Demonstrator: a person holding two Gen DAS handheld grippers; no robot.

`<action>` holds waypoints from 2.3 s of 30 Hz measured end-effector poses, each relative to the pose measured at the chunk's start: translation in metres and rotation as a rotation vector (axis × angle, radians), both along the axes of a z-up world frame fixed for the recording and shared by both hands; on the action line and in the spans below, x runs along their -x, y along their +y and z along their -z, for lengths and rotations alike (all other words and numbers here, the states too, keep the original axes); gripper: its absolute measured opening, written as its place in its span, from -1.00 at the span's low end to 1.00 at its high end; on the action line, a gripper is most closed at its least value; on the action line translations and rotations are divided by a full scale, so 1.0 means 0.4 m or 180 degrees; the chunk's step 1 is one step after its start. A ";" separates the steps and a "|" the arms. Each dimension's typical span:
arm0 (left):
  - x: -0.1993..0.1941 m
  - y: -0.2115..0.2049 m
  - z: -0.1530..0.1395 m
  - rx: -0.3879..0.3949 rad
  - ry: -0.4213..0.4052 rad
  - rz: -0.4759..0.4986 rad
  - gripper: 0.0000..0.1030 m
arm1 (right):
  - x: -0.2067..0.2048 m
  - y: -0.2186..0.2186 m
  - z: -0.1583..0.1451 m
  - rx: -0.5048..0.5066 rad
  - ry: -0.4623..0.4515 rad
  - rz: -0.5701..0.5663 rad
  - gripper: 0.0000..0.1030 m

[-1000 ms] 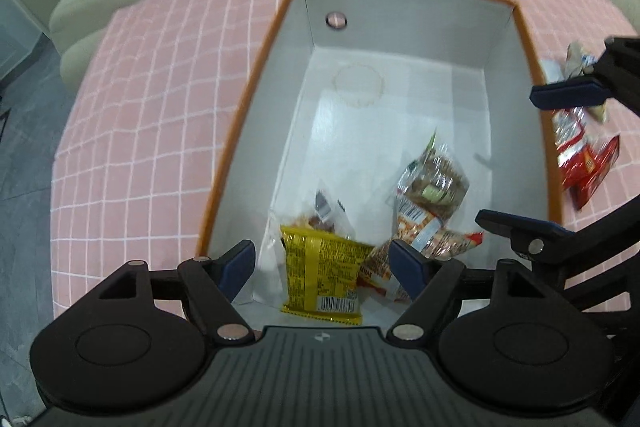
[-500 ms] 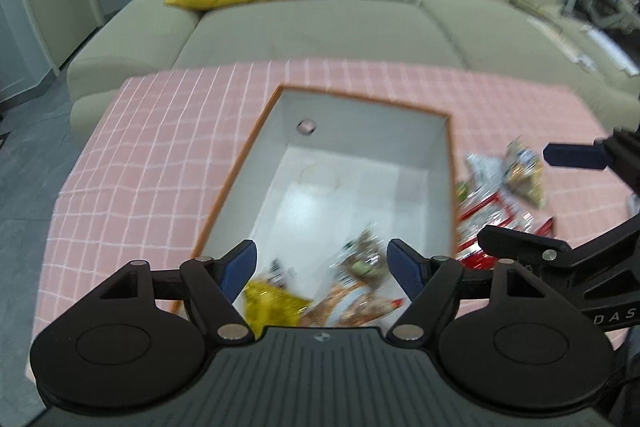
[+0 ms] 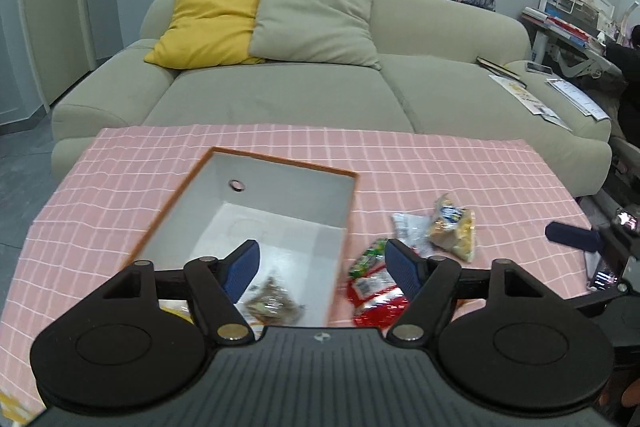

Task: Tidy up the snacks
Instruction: 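Lift both tools out of the box and return toward the remaining snacks, then grasp the red chip bag with the left gripper while the right grasps the chocolate bar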

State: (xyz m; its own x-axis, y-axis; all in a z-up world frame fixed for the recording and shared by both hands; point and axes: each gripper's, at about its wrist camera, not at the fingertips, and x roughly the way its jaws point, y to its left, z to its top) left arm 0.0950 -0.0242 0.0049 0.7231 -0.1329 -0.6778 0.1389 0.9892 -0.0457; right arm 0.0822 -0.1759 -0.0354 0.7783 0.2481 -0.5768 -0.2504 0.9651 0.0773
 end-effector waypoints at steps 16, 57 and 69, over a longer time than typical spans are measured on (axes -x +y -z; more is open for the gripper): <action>0.021 -0.171 0.216 0.0106 0.0476 0.0544 -0.01 | 0.063 -0.155 0.178 0.0014 0.0417 0.0498 0.54; -0.211 -0.351 0.436 -0.1841 0.0946 0.2078 0.65 | -0.228 -0.208 0.389 -0.0208 0.1615 0.0706 -0.57; -0.241 -0.333 0.450 -0.1376 0.1371 0.1696 0.57 | -0.172 -0.212 0.373 -0.0145 0.1599 0.0495 -0.57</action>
